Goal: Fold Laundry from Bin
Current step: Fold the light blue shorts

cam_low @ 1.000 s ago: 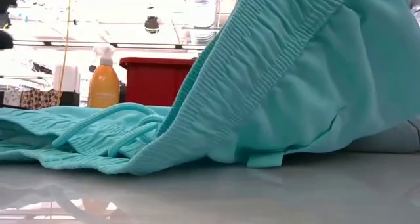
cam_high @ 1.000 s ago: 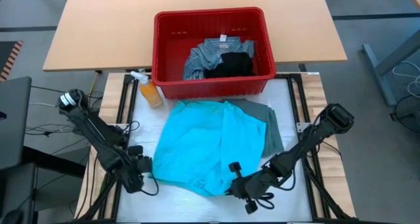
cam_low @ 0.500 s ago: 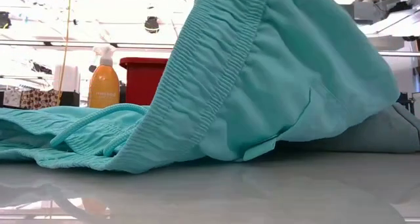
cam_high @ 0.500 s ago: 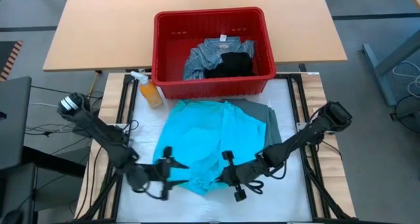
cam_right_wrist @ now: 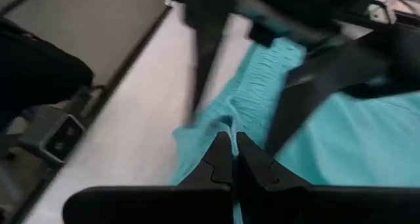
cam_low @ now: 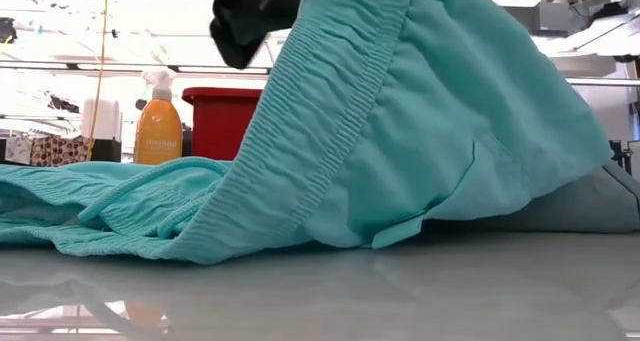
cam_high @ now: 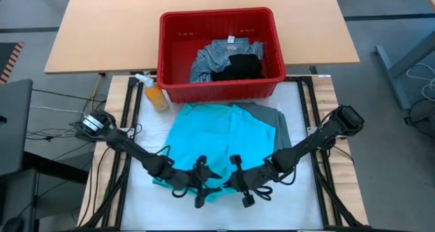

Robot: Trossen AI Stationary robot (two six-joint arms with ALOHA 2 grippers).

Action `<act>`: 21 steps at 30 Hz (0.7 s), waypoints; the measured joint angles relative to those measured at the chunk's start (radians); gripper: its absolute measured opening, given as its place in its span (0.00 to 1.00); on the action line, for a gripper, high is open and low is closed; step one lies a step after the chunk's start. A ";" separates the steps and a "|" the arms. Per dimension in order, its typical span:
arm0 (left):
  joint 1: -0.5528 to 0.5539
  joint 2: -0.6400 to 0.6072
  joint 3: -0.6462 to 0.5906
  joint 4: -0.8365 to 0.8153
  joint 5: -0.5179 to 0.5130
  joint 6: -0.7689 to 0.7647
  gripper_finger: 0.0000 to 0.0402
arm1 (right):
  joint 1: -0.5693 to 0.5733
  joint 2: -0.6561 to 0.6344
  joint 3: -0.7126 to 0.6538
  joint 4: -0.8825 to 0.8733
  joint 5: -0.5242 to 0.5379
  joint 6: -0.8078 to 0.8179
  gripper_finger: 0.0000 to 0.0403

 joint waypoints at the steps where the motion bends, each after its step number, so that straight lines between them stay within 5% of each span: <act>1: 0.005 0.012 0.011 0.001 0.036 0.000 0.52 | -0.002 0.000 0.000 -0.007 0.016 -0.006 0.06; 5: 0.011 0.047 0.038 -0.002 0.092 -0.002 0.52 | -0.014 0.000 0.000 -0.027 0.027 -0.006 0.06; 12: 0.011 0.054 0.043 -0.029 -0.004 -0.022 0.49 | -0.019 0.000 -0.001 -0.027 0.028 -0.007 0.06; 17: 0.022 0.054 0.043 -0.044 -0.009 -0.055 0.32 | -0.019 0.000 -0.001 -0.024 -0.004 -0.009 0.06; 21: 0.026 0.054 0.043 -0.054 -0.008 -0.059 0.10 | -0.019 0.000 -0.001 -0.025 -0.016 0.002 0.06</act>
